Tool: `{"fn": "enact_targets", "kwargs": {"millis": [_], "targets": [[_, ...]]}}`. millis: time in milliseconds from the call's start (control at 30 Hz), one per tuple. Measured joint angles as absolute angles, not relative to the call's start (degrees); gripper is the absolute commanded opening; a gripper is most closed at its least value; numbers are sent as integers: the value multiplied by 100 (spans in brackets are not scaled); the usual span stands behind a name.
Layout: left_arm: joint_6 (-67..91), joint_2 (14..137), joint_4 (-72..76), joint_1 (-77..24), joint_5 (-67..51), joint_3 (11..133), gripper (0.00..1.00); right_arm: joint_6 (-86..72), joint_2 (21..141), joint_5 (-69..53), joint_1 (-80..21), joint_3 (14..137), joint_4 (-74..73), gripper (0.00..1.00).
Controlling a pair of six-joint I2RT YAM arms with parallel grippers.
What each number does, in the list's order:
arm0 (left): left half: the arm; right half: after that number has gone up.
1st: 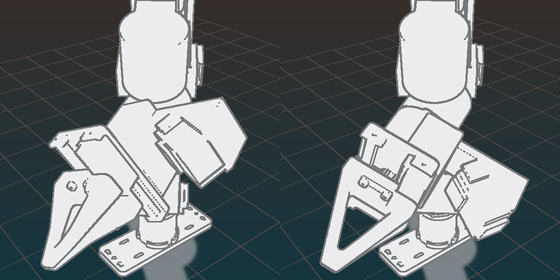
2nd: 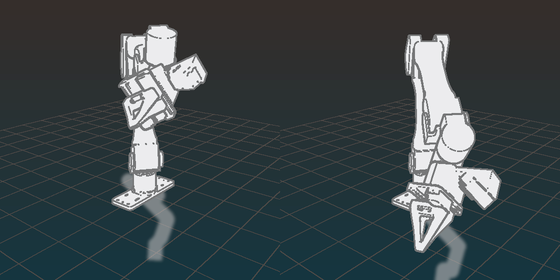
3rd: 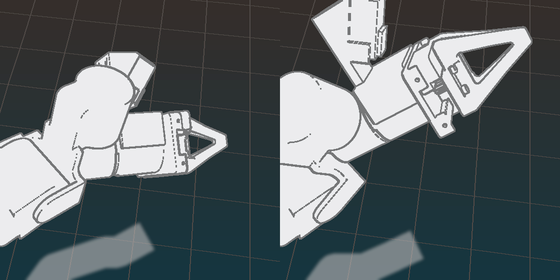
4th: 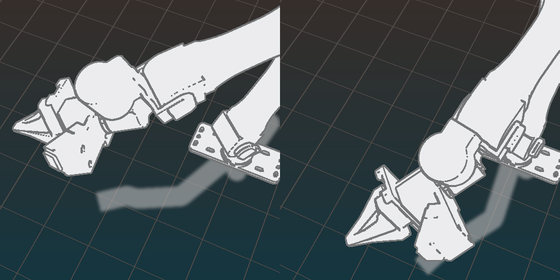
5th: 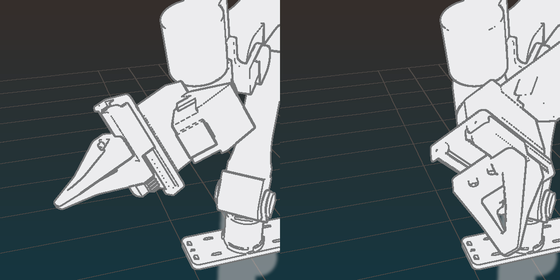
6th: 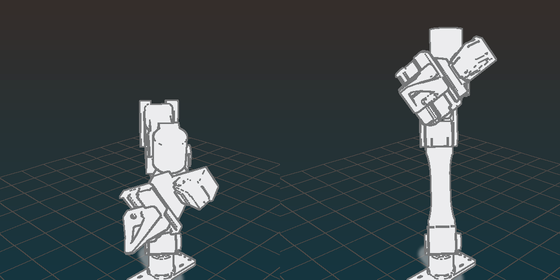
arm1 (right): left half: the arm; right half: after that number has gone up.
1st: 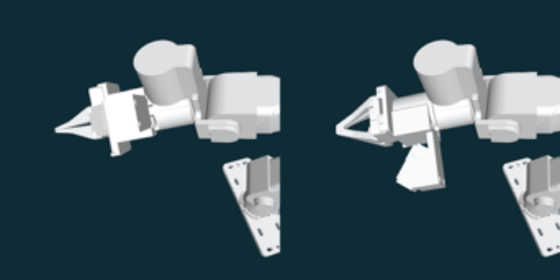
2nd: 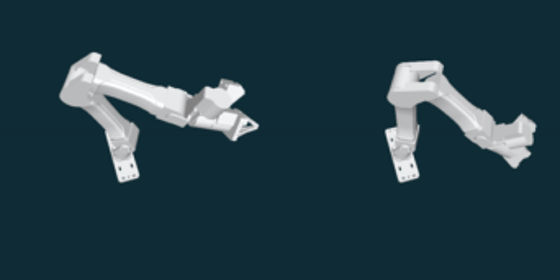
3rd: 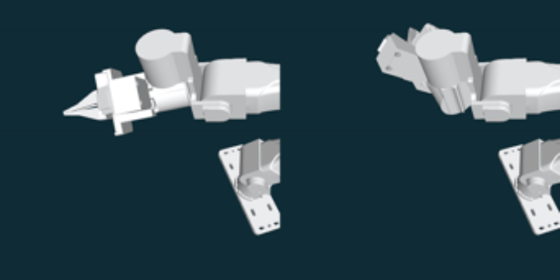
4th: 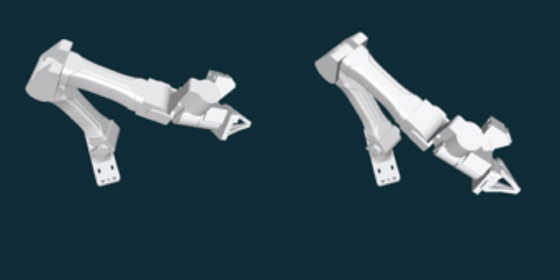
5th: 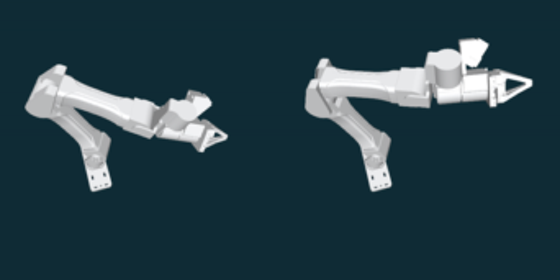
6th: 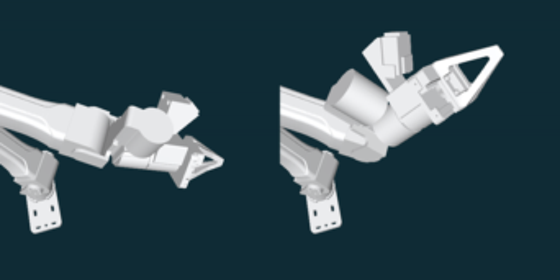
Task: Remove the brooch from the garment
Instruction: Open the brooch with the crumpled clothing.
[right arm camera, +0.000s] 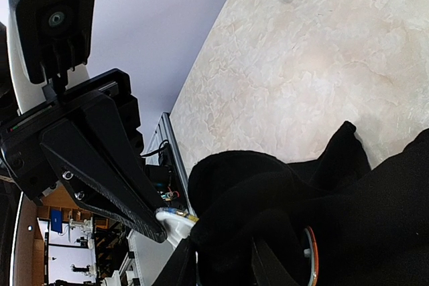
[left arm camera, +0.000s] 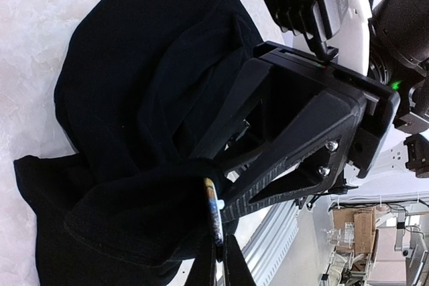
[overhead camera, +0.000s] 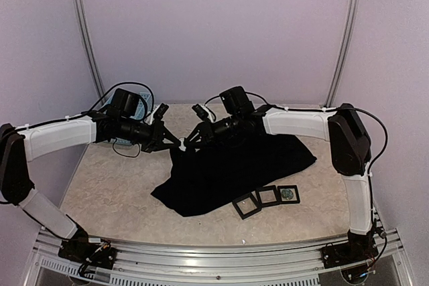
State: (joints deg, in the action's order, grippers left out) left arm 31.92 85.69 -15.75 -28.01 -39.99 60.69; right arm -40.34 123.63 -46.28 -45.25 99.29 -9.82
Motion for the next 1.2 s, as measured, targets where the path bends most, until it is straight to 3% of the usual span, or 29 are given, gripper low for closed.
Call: {"fn": "enact_targets", "kwargs": {"millis": [433,767,1067,1200], "targets": [[3164,8578,-1420,-2663,-4759,6053,0,-4547,11740,-4893,-4506,8468,1063,53],[3111,8545,-1398,-2502,-4895,6003,0,-4303,10801,-4965,-4370,8154,1201,56],[3105,8541,-1378,-2504,-4939,6001,0,-3922,10770,-4604,-4370,8147,735,56],[3057,8486,-1319,-2504,-5151,5999,0,-4010,10912,-4799,-4370,8106,963,67]]}}
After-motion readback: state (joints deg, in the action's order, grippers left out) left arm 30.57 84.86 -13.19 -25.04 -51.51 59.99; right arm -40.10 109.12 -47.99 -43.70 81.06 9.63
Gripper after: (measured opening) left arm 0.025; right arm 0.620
